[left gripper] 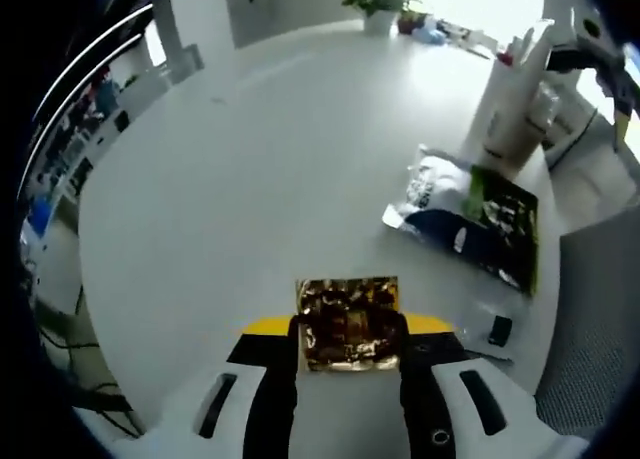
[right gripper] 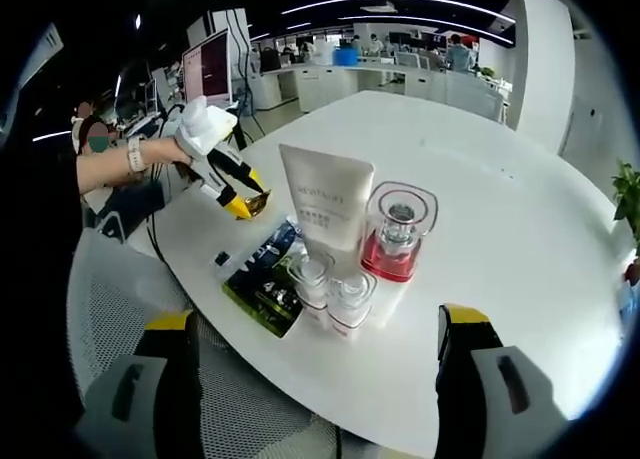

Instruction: Arrange the skincare products in the storage area until every visible bottle or jar stands upright without overlapping.

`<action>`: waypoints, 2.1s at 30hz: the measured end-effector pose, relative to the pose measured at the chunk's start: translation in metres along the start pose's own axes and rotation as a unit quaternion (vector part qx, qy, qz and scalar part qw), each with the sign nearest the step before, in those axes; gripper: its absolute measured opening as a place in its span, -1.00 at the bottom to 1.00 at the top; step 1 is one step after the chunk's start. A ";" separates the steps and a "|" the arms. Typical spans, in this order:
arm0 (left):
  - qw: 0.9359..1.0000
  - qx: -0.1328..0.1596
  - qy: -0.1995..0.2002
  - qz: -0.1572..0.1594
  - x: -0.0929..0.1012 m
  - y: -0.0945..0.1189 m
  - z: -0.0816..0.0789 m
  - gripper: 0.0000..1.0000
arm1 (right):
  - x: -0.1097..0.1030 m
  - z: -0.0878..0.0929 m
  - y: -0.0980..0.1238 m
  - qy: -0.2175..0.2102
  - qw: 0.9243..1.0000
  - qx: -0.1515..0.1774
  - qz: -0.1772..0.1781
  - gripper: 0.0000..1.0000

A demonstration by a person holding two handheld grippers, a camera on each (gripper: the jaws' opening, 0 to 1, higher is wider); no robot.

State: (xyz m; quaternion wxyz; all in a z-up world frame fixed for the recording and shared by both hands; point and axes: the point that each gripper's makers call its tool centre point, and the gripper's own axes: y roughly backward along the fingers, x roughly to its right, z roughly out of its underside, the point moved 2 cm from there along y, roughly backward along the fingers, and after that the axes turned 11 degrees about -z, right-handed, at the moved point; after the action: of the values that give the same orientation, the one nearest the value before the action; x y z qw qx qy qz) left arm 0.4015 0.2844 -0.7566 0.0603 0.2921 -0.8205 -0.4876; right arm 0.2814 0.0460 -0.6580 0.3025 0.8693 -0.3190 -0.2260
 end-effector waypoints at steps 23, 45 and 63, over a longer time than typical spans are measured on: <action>0.988 -0.015 -0.133 0.071 0.040 -0.010 -0.014 -0.27 | 0.001 0.010 0.007 -0.014 1.000 0.004 0.009 0.99; 0.976 -0.005 -0.188 0.112 0.044 -0.015 -0.020 -0.26 | 0.001 0.012 0.005 -0.014 1.000 -0.004 0.007 0.99; 0.975 -0.005 -0.184 0.124 0.047 -0.014 -0.021 -0.17 | -0.003 0.007 0.002 -0.001 1.000 -0.007 0.000 0.99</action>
State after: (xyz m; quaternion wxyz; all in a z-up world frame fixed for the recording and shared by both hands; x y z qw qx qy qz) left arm 0.3768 0.2384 -0.7666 -0.0298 0.0928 -0.8448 -0.5261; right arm 0.2751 0.0442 -0.6611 0.3085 0.8669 -0.3173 -0.2295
